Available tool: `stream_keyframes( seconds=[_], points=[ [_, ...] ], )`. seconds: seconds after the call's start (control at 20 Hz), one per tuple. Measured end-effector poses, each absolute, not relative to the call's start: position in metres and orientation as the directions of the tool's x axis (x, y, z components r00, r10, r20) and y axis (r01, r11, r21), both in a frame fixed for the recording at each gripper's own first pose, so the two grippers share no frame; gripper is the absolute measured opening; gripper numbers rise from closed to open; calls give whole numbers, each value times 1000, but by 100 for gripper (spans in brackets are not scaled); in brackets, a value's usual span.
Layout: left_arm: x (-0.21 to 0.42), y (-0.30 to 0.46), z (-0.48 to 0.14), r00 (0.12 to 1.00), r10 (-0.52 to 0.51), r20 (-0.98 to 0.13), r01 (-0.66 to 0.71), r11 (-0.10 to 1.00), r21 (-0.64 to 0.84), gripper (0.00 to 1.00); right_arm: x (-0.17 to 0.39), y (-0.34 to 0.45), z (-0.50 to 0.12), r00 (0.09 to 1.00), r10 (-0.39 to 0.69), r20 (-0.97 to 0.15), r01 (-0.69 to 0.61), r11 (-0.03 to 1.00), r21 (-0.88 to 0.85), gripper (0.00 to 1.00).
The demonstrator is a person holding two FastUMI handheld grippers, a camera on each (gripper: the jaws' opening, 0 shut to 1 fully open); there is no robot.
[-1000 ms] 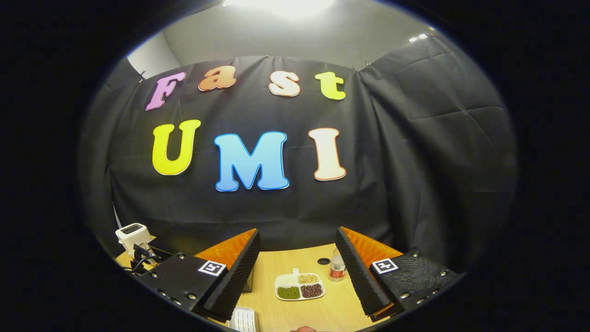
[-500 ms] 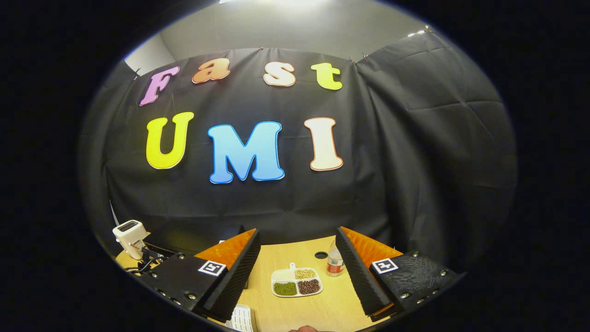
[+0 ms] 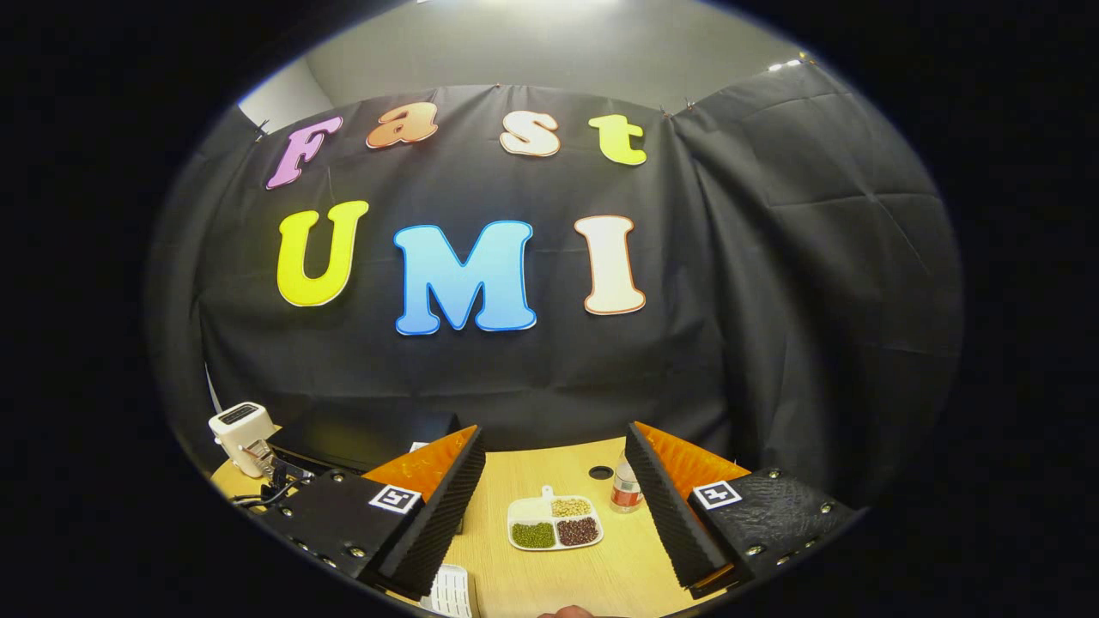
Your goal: Open the electric oven with the left hand, put the food in, and close the electric oven.
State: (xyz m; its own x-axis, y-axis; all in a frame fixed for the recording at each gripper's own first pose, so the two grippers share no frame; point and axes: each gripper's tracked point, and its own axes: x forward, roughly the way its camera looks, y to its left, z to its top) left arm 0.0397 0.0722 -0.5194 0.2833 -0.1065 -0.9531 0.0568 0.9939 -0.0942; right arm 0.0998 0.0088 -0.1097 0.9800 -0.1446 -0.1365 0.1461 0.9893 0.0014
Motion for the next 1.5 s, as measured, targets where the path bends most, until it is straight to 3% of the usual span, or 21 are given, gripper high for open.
stream_keyframes(
  seconds=[0.45, 0.9, 1.2, 1.45, 1.5],
  points=[
    [39, 72, -505, 305, -135, -943, 45, 991, -128, 92, 94, 13, -109, 981, -138, -133, 138, 990, -11, 99],
    [39, 70, -485, 348, -172, -921, 38, 985, -169, 97, 74, 27, -106, 983, -115, -140, 113, 993, -20, 99],
    [40, 69, -471, 379, -202, -903, 11, 977, -214, 92, 71, 36, -107, 982, -110, -153, 108, 994, -24, 99],
    [44, 69, -459, 409, -212, -888, 14, 974, -226, 97, 69, 39, -105, 983, -110, -149, 107, 994, -26, 99],
    [44, 69, -457, 414, -214, -885, 11, 973, -231, 92, 65, 38, -106, 982, -111, -151, 107, 994, -30, 99]
  ],
)
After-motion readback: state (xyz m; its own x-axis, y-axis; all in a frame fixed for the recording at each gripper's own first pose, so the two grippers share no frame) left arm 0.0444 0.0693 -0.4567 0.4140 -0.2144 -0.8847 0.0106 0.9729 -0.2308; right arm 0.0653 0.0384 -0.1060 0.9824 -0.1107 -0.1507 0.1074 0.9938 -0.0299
